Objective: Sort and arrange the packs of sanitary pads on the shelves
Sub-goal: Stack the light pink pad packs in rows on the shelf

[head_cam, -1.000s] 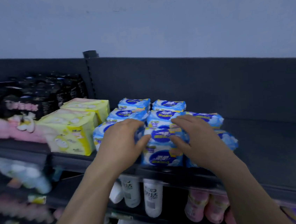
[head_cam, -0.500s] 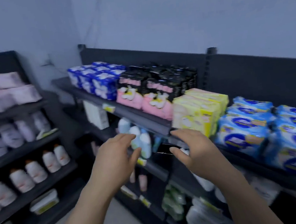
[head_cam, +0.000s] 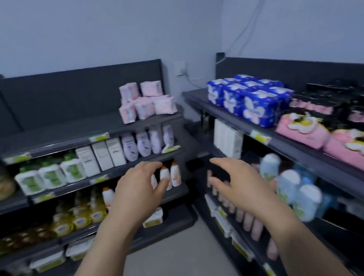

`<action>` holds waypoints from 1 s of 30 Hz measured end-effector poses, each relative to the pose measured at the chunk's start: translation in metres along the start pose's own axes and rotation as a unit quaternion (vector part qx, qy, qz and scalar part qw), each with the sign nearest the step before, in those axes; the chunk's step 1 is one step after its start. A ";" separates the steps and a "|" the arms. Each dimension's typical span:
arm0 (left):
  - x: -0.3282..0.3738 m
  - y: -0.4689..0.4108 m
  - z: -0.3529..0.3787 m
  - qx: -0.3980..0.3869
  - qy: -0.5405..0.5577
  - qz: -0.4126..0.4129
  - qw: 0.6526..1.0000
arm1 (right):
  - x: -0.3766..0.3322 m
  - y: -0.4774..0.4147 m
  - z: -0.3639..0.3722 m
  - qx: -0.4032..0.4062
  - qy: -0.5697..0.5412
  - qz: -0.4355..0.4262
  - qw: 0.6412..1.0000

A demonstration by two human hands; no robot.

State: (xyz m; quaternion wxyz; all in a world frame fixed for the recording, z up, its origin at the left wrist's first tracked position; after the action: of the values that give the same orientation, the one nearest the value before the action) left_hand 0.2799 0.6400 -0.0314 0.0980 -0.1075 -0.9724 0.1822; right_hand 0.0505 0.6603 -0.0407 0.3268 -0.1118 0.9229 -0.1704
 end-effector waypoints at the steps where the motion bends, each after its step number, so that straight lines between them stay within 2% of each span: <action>1: -0.011 -0.006 -0.001 -0.001 -0.001 -0.013 1.000 | -0.002 -0.013 0.009 -0.007 -0.009 -0.005 1.000; 9: -0.070 -0.073 0.013 0.022 -0.007 -0.099 0.995 | 0.001 -0.119 0.060 -0.054 -0.030 -0.054 0.997; 17: -0.087 -0.199 0.055 0.067 0.017 -0.164 0.984 | 0.049 -0.253 0.082 -0.058 -0.039 -0.079 0.994; 30: -0.166 -0.370 0.139 0.042 0.031 -0.243 0.969 | 0.099 -0.432 0.155 -0.075 -0.035 -0.103 0.991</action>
State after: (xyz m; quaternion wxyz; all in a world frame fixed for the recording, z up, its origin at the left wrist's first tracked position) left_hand 0.3424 0.2163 -0.0447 0.1736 0.1305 -0.9574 0.1904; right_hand 0.1151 0.1951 -0.0418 0.3306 -0.2365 0.9045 -0.1289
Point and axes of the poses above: each hand's wrist, its own y-axis away from the middle knuckle, its own z-axis out of the palm, x = y × z, the point moved 1 cm from there along -y, towards the middle knuckle, and after that the axes turned 13 degrees about -y, right-handed, at the moved point
